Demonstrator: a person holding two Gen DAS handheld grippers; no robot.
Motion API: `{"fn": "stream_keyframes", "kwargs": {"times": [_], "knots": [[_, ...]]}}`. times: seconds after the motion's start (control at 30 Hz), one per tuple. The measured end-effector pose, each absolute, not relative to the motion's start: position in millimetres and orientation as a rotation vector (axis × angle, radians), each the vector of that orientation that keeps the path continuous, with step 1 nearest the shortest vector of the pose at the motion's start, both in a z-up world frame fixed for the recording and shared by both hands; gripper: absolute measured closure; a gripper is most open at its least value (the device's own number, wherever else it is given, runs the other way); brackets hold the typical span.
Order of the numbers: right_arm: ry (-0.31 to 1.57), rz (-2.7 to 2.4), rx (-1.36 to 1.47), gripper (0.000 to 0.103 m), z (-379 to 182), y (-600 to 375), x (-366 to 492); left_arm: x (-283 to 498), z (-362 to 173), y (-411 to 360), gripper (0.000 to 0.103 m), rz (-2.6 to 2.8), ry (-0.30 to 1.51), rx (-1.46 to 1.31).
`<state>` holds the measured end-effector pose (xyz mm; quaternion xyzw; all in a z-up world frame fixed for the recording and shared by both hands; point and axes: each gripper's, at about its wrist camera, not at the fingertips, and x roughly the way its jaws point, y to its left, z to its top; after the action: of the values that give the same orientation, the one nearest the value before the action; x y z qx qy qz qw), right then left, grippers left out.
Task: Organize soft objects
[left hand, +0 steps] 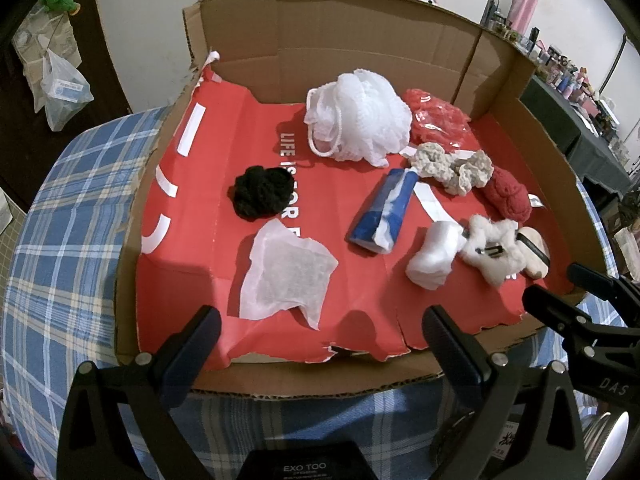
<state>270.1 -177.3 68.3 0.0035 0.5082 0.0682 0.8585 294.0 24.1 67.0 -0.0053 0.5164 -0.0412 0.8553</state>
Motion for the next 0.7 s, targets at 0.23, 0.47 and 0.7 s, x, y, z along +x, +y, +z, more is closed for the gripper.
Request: {"fn": "stream_keyframes", "kwargs": {"times": [0.23,0.47,0.7], "knots": [[1.066,0.143,0.007,0.013,68.4,-177.9,270.5,293.8,66.6,24.0,0.001,-0.086,1.086,-0.012],[1.066,0.144,0.008,0.013,68.6,-178.1,270.4,293.7,66.4,24.4,0.001,-0.089,1.084,-0.008],[1.067,0.144,0.008,0.013,68.3,-179.1,270.3,293.2,66.2,24.0,0.001,-0.088,1.084,-0.007]]}}
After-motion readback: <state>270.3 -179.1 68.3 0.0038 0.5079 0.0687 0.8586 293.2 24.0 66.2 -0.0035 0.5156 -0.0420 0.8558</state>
